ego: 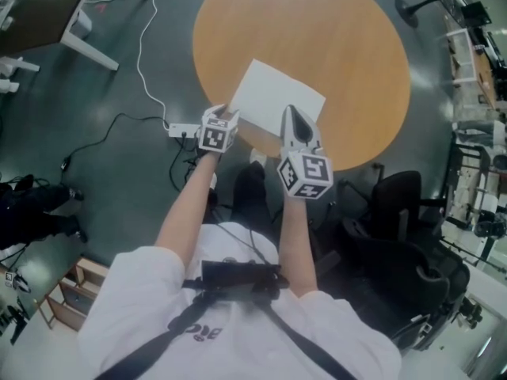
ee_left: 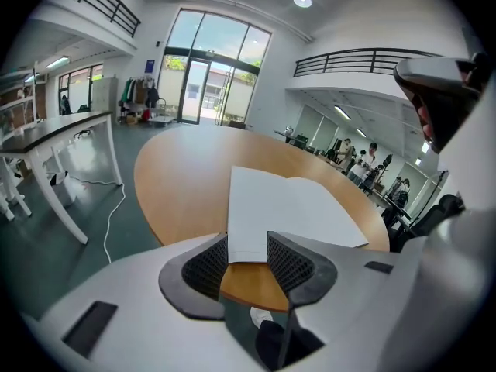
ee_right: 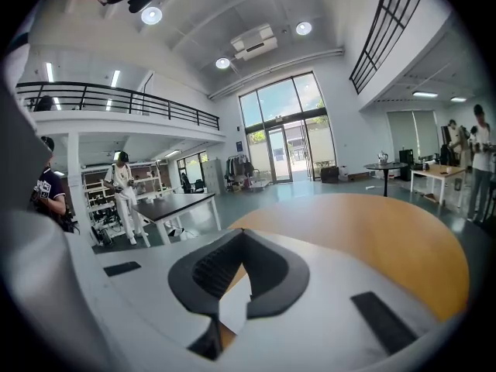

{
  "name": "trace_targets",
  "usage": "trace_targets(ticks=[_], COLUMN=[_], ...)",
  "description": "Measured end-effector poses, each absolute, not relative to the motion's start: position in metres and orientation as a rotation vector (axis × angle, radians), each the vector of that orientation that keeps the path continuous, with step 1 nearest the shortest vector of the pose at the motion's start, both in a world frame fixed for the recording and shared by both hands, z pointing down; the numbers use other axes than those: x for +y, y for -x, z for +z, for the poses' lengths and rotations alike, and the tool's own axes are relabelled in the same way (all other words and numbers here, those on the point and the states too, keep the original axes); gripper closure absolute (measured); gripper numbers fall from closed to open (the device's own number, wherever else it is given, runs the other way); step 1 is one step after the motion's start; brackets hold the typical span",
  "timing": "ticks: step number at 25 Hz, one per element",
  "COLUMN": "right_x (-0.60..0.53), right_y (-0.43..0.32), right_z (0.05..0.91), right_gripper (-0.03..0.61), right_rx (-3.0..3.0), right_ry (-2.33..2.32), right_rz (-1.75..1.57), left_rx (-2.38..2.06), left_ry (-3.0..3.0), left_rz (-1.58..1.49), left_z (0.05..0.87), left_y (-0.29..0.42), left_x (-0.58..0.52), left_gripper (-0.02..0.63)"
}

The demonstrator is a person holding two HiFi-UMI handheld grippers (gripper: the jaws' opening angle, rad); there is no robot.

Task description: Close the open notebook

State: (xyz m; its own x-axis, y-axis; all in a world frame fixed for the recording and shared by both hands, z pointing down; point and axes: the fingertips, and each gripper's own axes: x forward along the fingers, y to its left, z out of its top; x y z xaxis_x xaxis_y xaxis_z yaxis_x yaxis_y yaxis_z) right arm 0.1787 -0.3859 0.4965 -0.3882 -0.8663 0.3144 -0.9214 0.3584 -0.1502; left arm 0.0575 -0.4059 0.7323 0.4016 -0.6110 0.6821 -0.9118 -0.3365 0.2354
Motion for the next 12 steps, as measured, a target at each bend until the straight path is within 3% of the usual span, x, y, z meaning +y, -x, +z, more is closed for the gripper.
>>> trace_targets(ticks=[12], right_x=[-0.385], right_y=[-0.201], right_z=[0.501], right_gripper=[0.555], right_rx=[-2.401], right_ry=[-1.664], right_rz=[0.466], left_rx=[-1.32], left_ry=[-2.02], left_rz=[0.683], left_z=[0.74], left_y=[-0.063], left_x=[-0.407], left_gripper=[0.463])
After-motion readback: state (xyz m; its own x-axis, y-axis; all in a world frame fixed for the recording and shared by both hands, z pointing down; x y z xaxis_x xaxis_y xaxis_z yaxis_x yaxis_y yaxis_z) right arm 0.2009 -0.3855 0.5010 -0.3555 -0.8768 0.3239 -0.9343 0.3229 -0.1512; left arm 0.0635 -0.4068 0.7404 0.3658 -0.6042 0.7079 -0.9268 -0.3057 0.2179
